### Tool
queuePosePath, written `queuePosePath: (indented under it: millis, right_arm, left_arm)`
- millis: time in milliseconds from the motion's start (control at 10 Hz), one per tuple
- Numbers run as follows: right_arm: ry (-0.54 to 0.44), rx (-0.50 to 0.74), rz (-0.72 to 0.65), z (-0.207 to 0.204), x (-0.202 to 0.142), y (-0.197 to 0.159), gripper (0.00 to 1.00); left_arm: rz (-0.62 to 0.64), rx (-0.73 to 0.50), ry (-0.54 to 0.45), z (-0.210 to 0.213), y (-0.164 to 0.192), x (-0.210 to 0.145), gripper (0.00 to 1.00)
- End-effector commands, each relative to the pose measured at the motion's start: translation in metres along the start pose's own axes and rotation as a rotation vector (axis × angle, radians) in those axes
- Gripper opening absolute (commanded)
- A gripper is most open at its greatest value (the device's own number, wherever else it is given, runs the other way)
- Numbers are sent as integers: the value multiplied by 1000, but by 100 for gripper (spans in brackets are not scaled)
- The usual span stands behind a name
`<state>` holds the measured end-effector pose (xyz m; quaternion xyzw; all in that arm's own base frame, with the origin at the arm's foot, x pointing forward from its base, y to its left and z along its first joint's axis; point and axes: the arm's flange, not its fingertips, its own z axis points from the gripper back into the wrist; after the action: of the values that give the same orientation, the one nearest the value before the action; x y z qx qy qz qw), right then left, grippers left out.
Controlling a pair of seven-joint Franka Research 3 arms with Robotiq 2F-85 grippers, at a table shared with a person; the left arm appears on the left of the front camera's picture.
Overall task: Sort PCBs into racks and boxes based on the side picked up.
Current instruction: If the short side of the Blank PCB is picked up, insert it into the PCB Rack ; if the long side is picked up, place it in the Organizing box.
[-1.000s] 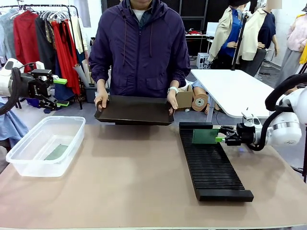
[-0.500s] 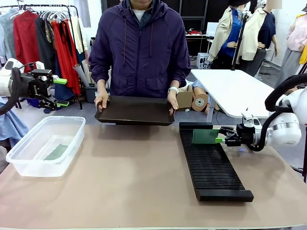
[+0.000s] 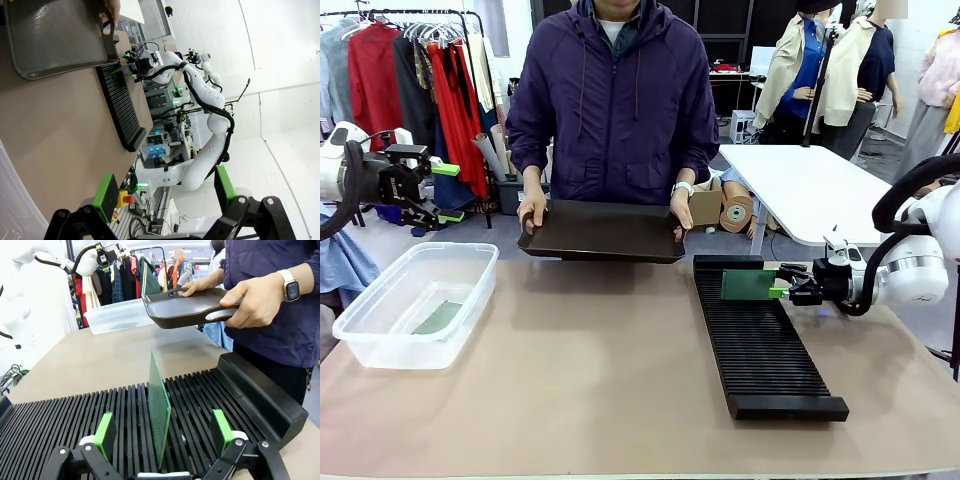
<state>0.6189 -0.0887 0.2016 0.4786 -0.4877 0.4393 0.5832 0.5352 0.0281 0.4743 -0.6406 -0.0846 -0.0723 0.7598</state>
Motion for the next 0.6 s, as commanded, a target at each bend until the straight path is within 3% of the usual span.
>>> queuePosePath:
  millis: [0, 500]
  right_arm:
    - [0, -1, 5, 0, 3, 0, 100]
    - [0, -1, 5, 0, 3, 0, 100]
  left_arm:
    - [2, 7, 0, 1, -1, 0, 100]
    - [2, 7, 0, 1, -1, 0, 100]
